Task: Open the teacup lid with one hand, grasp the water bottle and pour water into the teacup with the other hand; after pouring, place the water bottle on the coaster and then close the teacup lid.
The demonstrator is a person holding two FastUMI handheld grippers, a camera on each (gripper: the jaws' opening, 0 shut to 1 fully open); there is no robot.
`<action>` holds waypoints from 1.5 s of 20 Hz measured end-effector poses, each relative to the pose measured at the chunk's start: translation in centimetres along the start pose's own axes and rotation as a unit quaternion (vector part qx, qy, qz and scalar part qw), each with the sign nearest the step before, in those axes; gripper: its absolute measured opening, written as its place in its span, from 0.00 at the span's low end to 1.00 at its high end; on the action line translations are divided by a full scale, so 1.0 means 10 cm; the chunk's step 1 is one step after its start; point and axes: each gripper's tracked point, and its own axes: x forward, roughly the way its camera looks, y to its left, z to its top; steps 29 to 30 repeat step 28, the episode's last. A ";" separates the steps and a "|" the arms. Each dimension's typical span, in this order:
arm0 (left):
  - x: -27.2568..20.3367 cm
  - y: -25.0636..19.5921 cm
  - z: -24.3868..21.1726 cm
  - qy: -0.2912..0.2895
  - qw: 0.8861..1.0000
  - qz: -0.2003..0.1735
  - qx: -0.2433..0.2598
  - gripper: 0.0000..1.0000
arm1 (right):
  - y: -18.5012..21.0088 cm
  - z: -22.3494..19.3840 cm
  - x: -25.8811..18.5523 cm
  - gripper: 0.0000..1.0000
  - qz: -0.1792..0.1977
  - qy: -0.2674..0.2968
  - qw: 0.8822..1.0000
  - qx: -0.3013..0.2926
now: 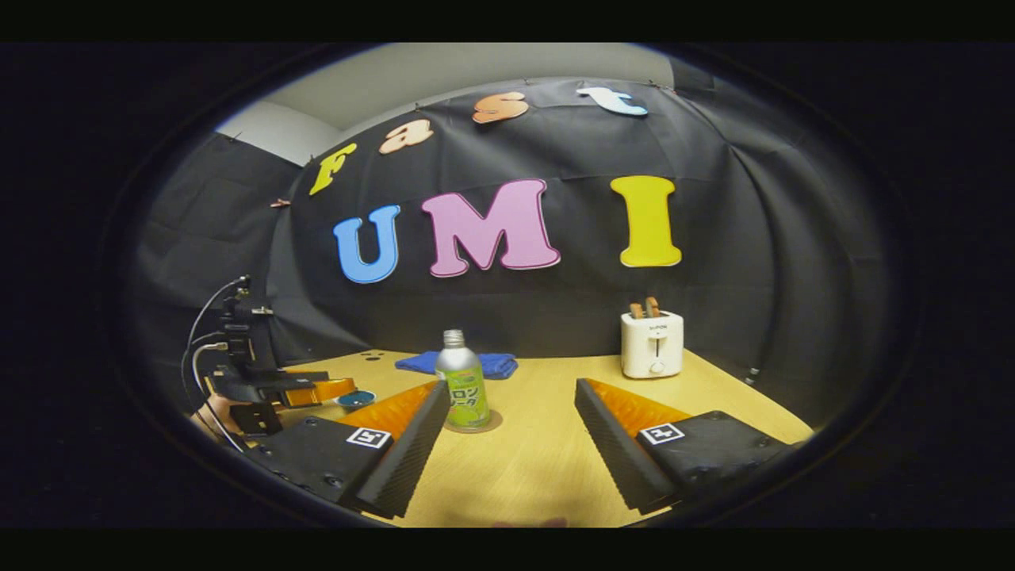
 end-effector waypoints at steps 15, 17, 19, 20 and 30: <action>-0.63 0.19 0.07 -0.027 0.999 -0.002 -0.026 0.95 | 0.41 -0.09 -0.01 0.98 -0.019 -0.023 0.998 -0.048; -0.63 0.16 0.06 -0.025 0.999 -0.006 -0.028 0.95 | 0.47 -0.13 -0.01 0.92 -0.012 -0.020 0.998 -0.052; -0.62 0.13 0.03 -0.021 0.999 -0.012 -0.034 0.95 | 0.47 -0.14 -0.01 0.98 -0.010 -0.018 0.998 -0.056; -0.61 0.11 0.02 -0.020 0.999 -0.015 -0.036 0.95 | 0.46 -0.13 -0.01 0.96 -0.010 -0.019 0.998 -0.057; -0.57 0.15 -0.02 -0.014 0.999 -0.015 -0.037 0.95 | 0.39 -0.07 -0.02 0.95 -0.015 -0.027 0.999 -0.039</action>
